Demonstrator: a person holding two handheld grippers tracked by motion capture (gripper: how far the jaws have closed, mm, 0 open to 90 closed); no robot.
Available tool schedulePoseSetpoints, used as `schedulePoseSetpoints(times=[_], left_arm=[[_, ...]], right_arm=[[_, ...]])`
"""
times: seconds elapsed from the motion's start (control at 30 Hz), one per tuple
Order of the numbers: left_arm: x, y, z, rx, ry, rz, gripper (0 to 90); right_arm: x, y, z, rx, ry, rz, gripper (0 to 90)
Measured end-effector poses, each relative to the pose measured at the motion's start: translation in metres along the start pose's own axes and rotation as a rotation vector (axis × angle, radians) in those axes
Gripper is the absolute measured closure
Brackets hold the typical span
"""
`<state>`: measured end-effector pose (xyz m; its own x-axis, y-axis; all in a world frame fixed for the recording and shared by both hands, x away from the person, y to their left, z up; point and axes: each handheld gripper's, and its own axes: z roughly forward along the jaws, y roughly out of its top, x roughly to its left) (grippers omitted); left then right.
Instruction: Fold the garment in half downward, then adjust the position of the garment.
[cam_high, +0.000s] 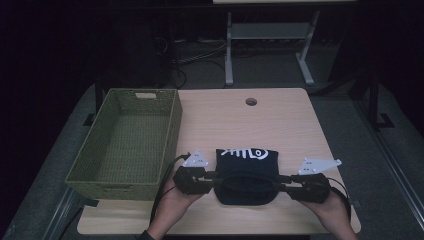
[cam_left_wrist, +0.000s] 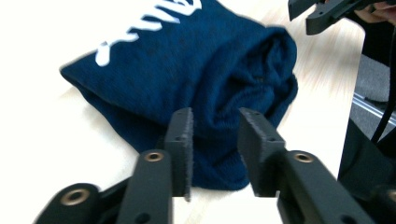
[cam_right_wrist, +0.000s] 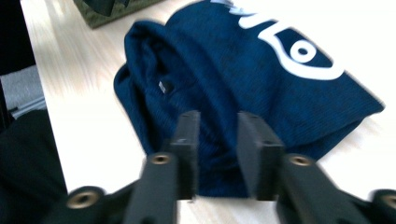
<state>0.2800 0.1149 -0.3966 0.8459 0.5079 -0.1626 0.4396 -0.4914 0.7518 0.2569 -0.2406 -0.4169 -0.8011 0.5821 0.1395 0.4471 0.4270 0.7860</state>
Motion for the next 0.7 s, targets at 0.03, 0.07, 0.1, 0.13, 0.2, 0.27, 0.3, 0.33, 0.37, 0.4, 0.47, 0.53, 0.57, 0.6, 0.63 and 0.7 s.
schedulePoseSetpoints(times=[0.03, 0.07, 0.1, 0.13, 0.2, 0.27, 0.3, 0.33, 0.37, 0.4, 0.47, 0.53, 0.57, 0.6, 0.63, 0.7], left_arm=[[0.003, 0.003, -0.001, -0.009, 0.004, 0.001, 70.7], [0.004, 0.006, -0.001, -0.014, 0.007, 0.0, 73.0], [0.004, 0.006, -0.001, -0.014, 0.007, 0.0, 74.0], [0.008, 0.012, 0.0, -0.021, 0.017, -0.001, 75.7], [0.013, 0.016, 0.003, -0.025, 0.026, -0.002, 77.7], [0.017, 0.019, 0.006, -0.028, 0.034, -0.006, 78.8], [0.02, 0.021, 0.009, -0.029, 0.037, -0.011, 79.1], [0.023, 0.022, 0.011, -0.029, 0.04, -0.013, 79.2], [0.027, 0.025, 0.014, -0.032, 0.044, -0.019, 79.5], [0.03, 0.027, 0.016, -0.036, 0.045, -0.026, 80.3], [0.037, 0.031, 0.022, -0.035, 0.057, -0.028, 80.7], [0.042, 0.035, 0.028, -0.039, 0.057, -0.034, 81.8], [0.045, 0.037, 0.031, -0.034, 0.064, -0.03, 81.9], [0.049, 0.04, 0.035, -0.027, 0.071, -0.025, 82.6], [0.052, 0.042, 0.037, -0.029, 0.072, -0.027, 83.0], [0.06, 0.046, 0.044, -0.034, 0.073, -0.043, 85.4]], right_arm=[[-0.001, 0.001, 0.0, -0.003, -0.002, -0.001, 74.2], [-0.003, 0.004, 0.0, -0.006, -0.006, -0.002, 77.9], [-0.004, 0.005, 0.001, -0.007, -0.006, -0.002, 80.8], [-0.006, 0.006, 0.003, -0.009, -0.007, -0.004, 84.7], [-0.009, 0.008, 0.006, -0.006, -0.007, -0.004, 89.7], [-0.012, 0.01, 0.009, -0.004, -0.012, 0.003, 89.9], [-0.014, 0.01, 0.012, -0.002, -0.014, 0.001, 89.9], [-0.016, 0.011, 0.014, 0.0, -0.011, 0.001, 89.9], [-0.017, 0.012, 0.016, 0.001, -0.014, 0.0, 89.9], [-0.019, 0.012, 0.018, 0.003, -0.015, -0.005, 89.8], [-0.021, 0.013, 0.023, 0.006, -0.007, -0.003, 89.9], [-0.022, 0.012, 0.027, 0.016, -0.003, -0.002, 89.9], [-0.022, 0.012, 0.028, 0.018, -0.003, 0.003, 89.9], [-0.023, 0.011, 0.029, 0.021, -0.002, 0.003, 89.9], [-0.023, 0.01, 0.031, 0.025, 0.0, 0.005, 89.9], [-0.023, 0.009, 0.031, 0.029, 0.007, 0.003, 89.9]])
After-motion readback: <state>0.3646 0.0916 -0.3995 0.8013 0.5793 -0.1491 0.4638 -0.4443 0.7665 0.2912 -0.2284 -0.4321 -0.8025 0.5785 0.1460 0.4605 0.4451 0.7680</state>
